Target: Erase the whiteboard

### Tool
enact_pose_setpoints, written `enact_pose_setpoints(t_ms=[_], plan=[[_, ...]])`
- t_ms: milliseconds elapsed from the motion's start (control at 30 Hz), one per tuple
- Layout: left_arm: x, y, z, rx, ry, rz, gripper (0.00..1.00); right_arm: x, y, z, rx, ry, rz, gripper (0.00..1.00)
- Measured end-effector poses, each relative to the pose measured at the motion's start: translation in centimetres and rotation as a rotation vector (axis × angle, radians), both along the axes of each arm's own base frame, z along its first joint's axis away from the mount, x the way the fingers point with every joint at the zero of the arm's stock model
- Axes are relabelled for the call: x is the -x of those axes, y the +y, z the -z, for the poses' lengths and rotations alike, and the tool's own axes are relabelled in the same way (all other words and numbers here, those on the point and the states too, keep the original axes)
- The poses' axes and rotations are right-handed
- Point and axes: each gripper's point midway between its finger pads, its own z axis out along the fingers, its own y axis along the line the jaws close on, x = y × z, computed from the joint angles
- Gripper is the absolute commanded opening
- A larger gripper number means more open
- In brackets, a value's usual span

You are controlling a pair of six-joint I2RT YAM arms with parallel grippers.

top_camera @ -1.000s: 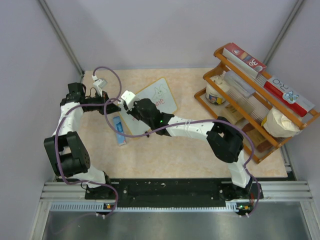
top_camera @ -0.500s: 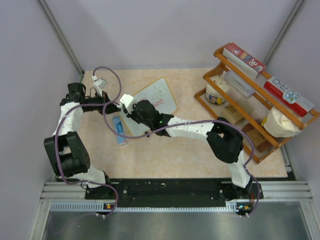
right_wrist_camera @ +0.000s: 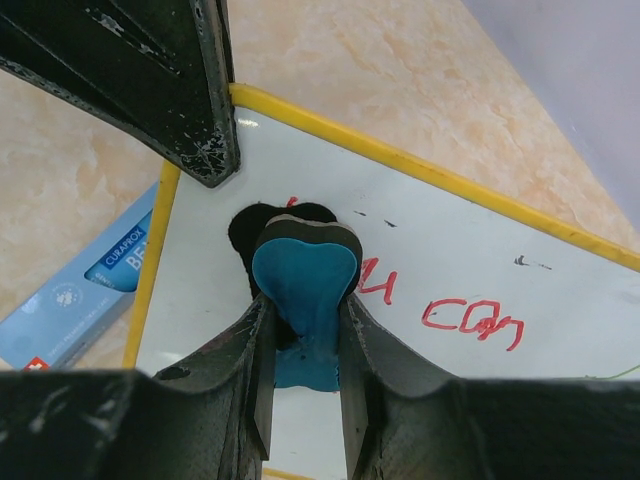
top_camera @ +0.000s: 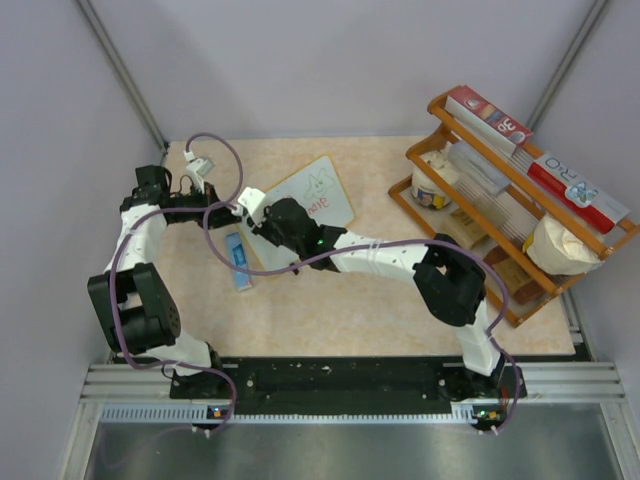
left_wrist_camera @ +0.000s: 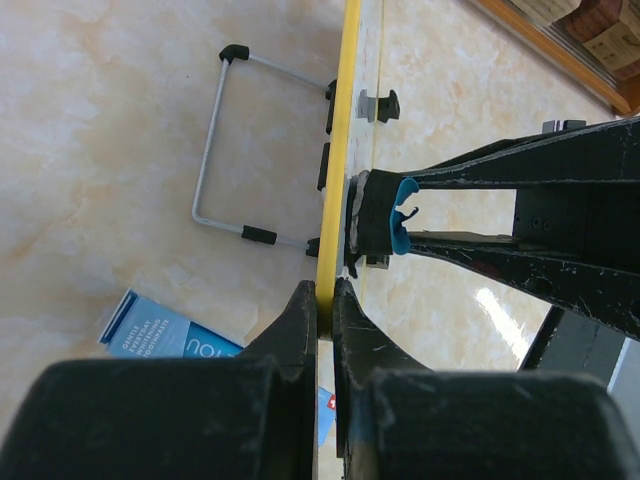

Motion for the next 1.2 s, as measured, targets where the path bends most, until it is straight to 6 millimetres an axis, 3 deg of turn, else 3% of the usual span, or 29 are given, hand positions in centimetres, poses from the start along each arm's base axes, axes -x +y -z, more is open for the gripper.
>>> enact_pose_setpoints(t_ms=[267, 667, 1200], plan=[[0.0, 0.0, 0.0, -0.004, -0.003, 0.000, 0.00, -0.5, -0.1, -0.3, 0.011, 0.003, 0.012, 0.00], [0.0, 0.0, 0.0, 0.001, -0.004, 0.003, 0.00, -2.7, -0.7, -2.6, -0.017, -0.023, 0.066, 0.00], [0.0, -0.1, 0.0, 0.005, -0.003, 0.005, 0.00, -0.5, 0.8, -2.0, -0.008, -0.007, 0.033, 0.00]])
